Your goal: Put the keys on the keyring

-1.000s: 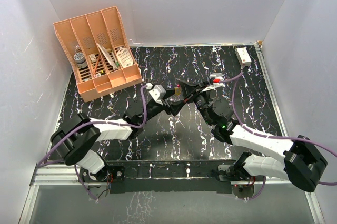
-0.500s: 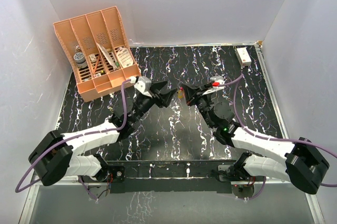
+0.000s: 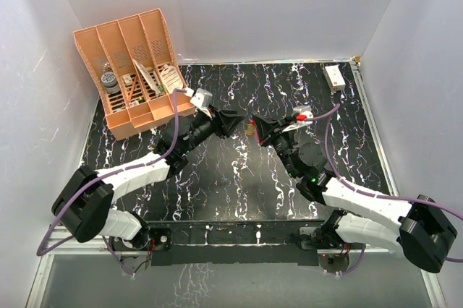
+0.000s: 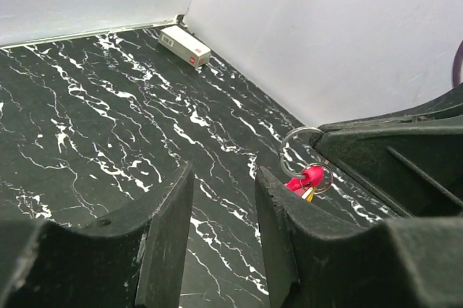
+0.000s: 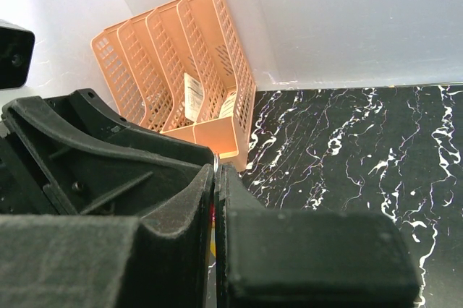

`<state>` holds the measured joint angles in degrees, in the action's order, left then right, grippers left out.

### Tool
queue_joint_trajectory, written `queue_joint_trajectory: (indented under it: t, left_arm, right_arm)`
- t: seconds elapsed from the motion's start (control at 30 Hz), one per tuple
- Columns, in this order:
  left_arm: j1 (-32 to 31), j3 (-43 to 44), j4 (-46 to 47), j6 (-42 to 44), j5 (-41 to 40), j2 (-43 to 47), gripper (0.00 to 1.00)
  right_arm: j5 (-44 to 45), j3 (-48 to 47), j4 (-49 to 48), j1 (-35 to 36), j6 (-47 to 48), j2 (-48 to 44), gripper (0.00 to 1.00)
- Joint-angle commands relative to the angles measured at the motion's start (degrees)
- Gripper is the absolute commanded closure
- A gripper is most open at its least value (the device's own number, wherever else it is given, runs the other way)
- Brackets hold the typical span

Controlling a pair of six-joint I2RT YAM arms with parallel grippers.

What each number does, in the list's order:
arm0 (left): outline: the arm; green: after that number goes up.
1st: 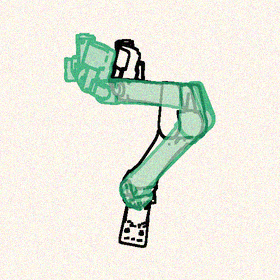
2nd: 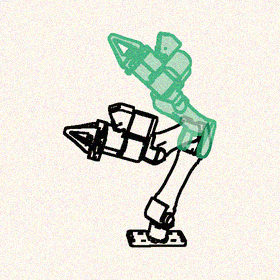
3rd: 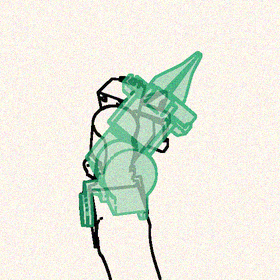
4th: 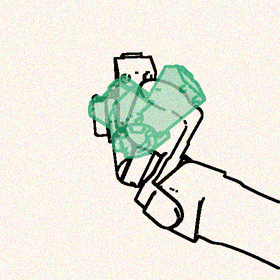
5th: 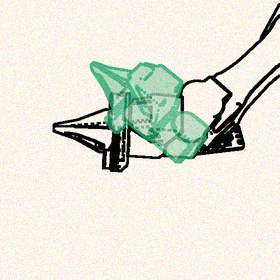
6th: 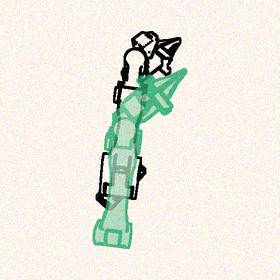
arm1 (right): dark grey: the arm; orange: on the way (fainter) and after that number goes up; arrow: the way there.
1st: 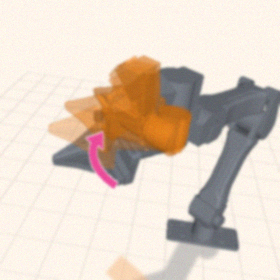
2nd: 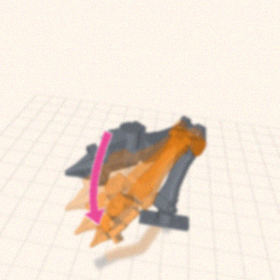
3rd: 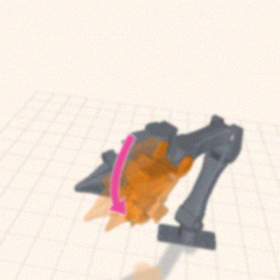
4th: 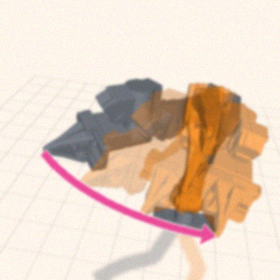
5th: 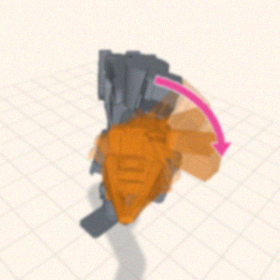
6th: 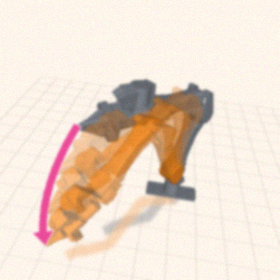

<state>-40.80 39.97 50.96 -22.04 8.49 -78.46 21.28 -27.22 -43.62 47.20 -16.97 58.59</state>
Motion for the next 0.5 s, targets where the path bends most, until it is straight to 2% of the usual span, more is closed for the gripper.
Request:
queue_joint_trajectory:
  t: [0.0,0.27,0.47]
  left_arm:
    - [3.7,-2.34,9.02,-8.25,8.42,1.41,0.61]
    - [5.99,-3.87,17.39,-13.18,15.14,0.34,0.56]
    - [6.2,-3.12,23.85,-16.38,19.7,-3.7,0.55]
  right_arm:
    - [0.65,-0.07,-2.7,-0.09,0.73,-0.31,1.0]
    - [-0.03,0.05,-4.11,-0.18,0.75,0.79,1.0]
    - [-1.14,-0.11,-5.22,-0.2,0.81,1.79,1.0]
